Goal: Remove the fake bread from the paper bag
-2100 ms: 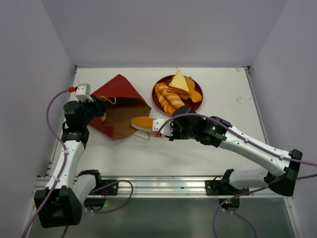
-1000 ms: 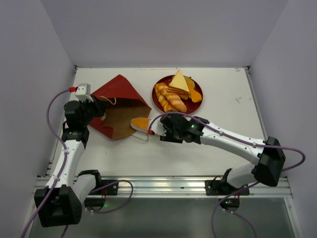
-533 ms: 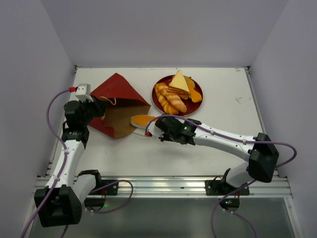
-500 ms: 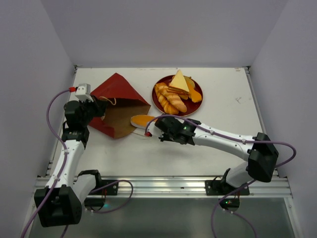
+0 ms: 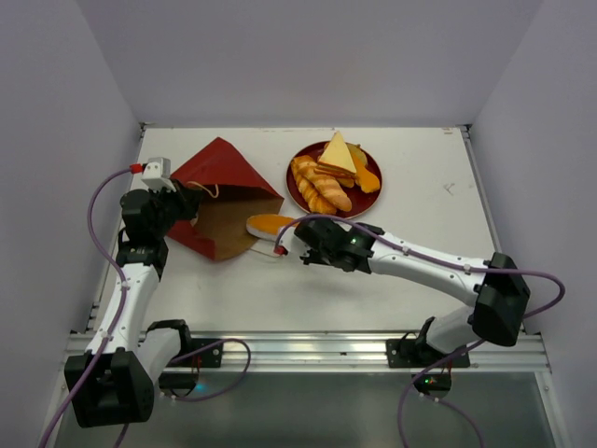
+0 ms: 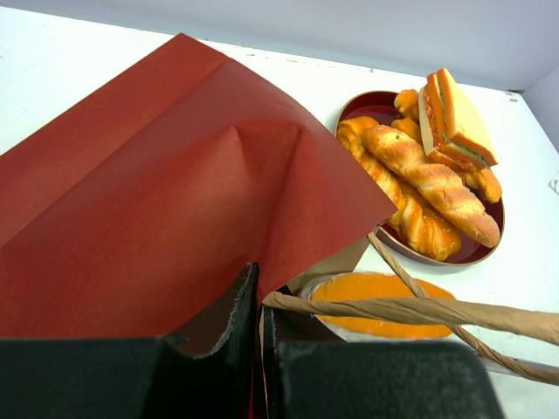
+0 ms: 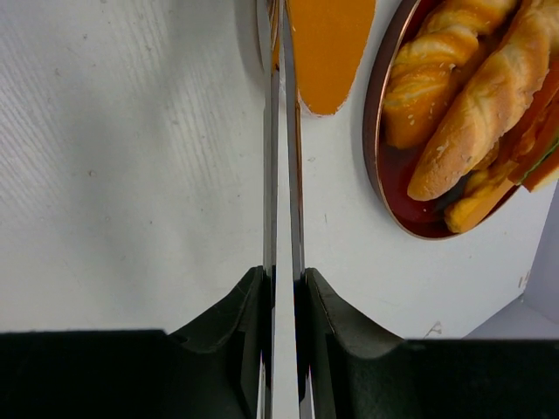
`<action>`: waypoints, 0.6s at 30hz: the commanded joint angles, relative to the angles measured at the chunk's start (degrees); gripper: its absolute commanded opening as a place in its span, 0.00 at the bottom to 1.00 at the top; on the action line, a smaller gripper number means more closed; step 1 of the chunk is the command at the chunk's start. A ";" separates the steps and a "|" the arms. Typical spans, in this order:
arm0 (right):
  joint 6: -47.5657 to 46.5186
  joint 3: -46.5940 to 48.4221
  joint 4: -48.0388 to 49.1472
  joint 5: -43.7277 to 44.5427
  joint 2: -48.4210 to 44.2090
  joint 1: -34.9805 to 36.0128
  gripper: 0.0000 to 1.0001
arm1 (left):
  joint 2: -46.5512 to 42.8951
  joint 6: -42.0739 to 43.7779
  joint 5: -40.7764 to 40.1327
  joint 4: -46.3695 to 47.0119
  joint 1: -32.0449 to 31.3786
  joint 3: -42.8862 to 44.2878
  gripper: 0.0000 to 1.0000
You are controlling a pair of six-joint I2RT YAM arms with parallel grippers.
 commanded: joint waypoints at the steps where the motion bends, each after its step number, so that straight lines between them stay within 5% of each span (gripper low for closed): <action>1: 0.03 3.52 1.29 1.00 -4.46 -0.53 0.00 | -0.43 0.31 1.16 1.86 0.28 -0.33 0.09; 10: -0.41 3.96 1.29 -0.41 -6.84 -2.73 0.00 | -0.34 0.31 1.16 1.86 0.28 -0.33 0.09; 18: -0.58 0.97 0.32 -2.61 -5.17 -2.82 0.38 | -0.43 0.31 1.16 1.86 0.28 -0.41 0.09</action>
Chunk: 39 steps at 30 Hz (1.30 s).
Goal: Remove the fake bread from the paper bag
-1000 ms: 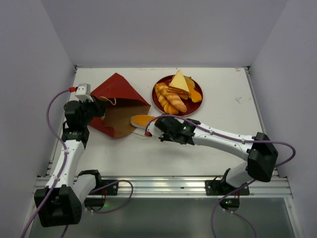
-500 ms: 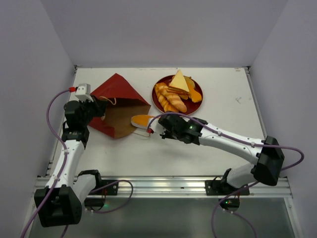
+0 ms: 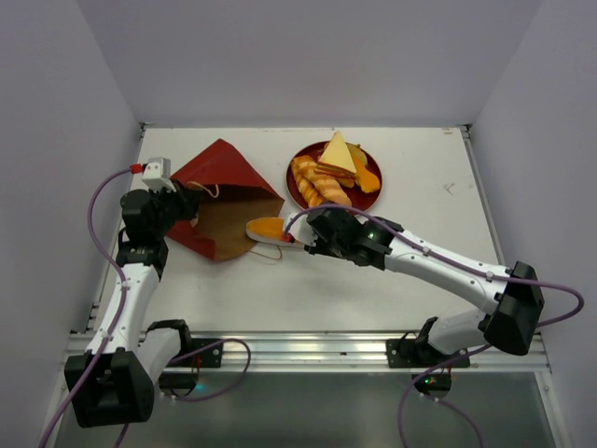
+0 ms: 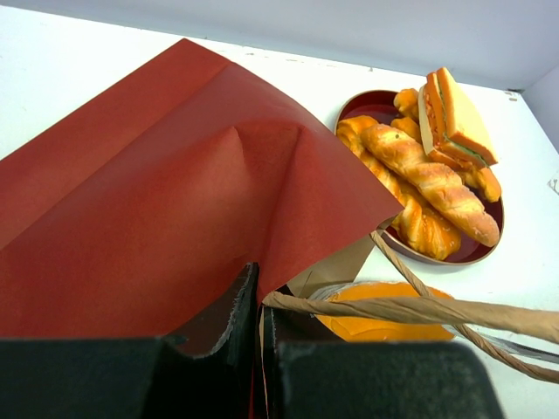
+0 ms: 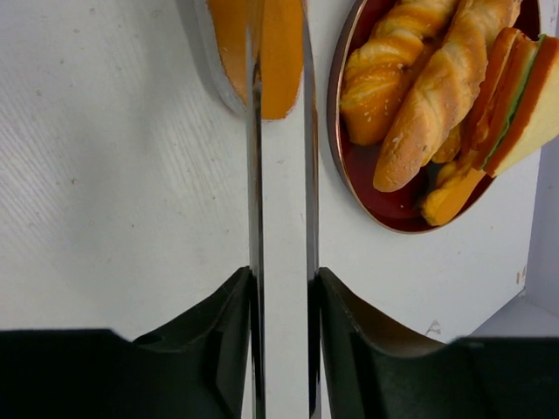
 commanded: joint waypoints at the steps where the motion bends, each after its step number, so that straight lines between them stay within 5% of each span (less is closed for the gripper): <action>1: -0.23 -0.47 0.41 -0.90 0.23 -0.11 0.42 | -0.43 0.31 1.18 1.86 0.28 -0.33 0.09; 10: -0.06 -0.29 0.15 -0.90 2.34 -0.11 0.50 | -0.51 0.31 1.18 1.86 0.28 -0.33 0.09; 26: 1.70 2.35 -3.02 -6.61 -0.82 -0.11 0.50 | -0.25 0.31 1.09 1.95 0.28 -0.33 0.09; 39: -0.06 -0.91 1.20 -1.00 4.88 0.24 0.51 | -0.16 0.31 1.18 1.95 0.28 -0.33 0.09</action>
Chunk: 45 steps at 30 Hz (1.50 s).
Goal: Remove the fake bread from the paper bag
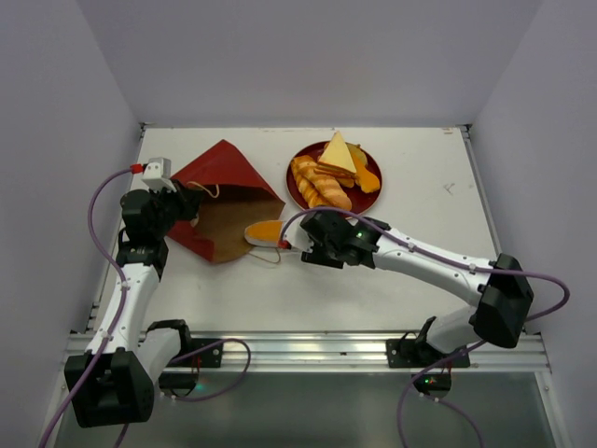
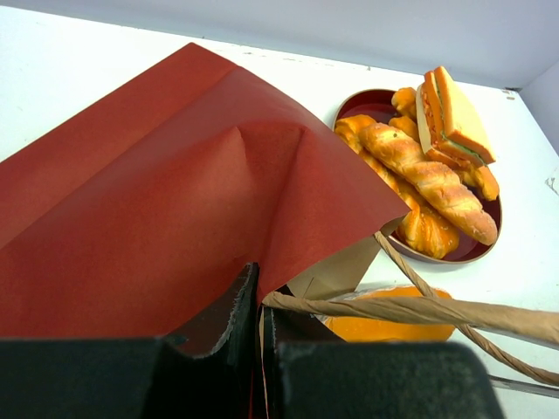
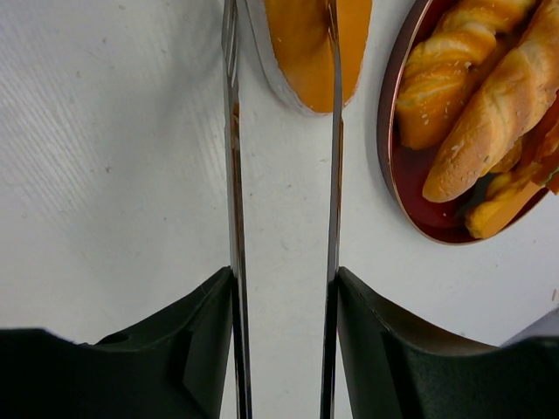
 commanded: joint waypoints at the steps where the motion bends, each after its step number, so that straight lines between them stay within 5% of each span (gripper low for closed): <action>1: -0.87 -0.97 3.25 4.01 2.35 0.72 0.52 | -0.16 0.31 0.83 1.95 0.28 -0.31 0.09; 9: -3.24 -2.73 6.69 11.66 5.34 2.92 0.50 | -0.25 0.31 0.92 2.04 0.28 -0.31 0.09; 17: -3.15 -2.12 5.81 15.71 8.59 4.15 0.27 | -0.43 0.31 1.01 2.04 0.28 -0.22 0.09; 23: -1.84 -1.07 4.14 14.84 9.30 4.15 0.01 | -0.51 0.31 1.01 2.04 0.28 -0.22 0.09; 45: -1.40 0.17 3.87 5.69 -1.16 -0.42 0.00 | -0.51 0.31 1.01 1.95 0.28 -0.39 0.09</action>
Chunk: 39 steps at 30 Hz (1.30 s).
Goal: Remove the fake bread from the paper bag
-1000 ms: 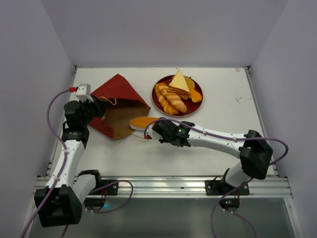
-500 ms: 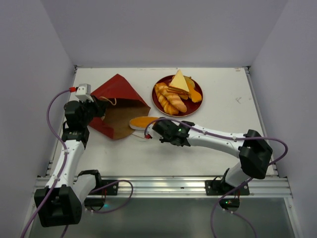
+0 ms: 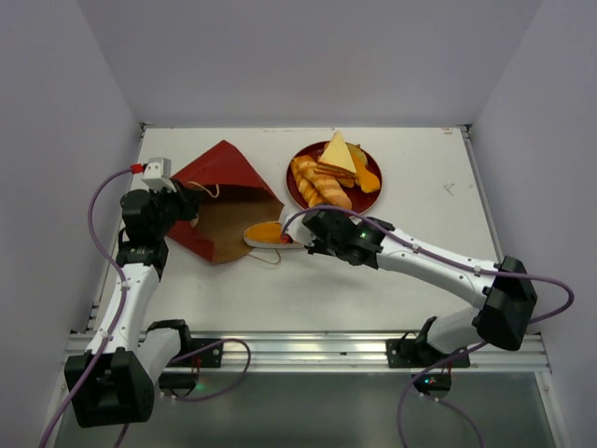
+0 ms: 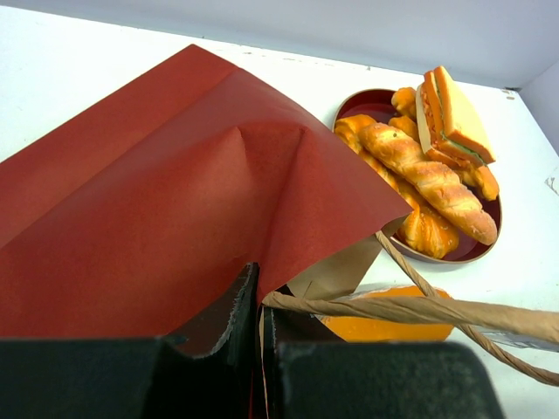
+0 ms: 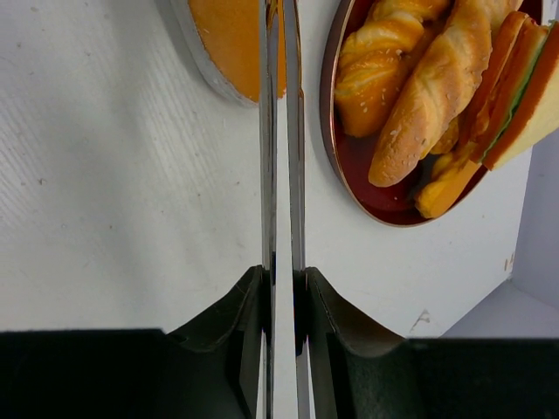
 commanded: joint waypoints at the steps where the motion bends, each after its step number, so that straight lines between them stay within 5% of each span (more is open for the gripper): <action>1: 0.05 0.26 0.33 -1.85 -1.14 -0.53 0.01 | -0.51 0.31 0.96 1.95 0.28 -0.48 0.09; 7: -0.48 -2.12 -1.51 -4.75 -3.68 -4.30 0.24 | -0.60 0.31 1.23 2.04 0.28 -0.39 0.09; 13: -0.22 -3.00 -3.62 -9.49 -7.29 -9.92 0.33 | -0.51 0.22 1.23 2.04 0.28 -0.48 0.09; 22: 6.28 1.57 -11.43 -37.48 -7.55 -26.17 0.35 | -0.34 0.22 1.23 2.13 0.20 -0.57 0.09; 32: 15.86 -1.51 -15.04 -64.30 -5.01 -34.18 0.40 | -0.08 0.22 1.31 2.13 0.19 -0.57 0.09; 39: 14.99 -3.71 -17.68 -71.29 -1.49 -40.95 0.47 | -0.25 0.31 1.40 2.13 0.19 -0.57 0.09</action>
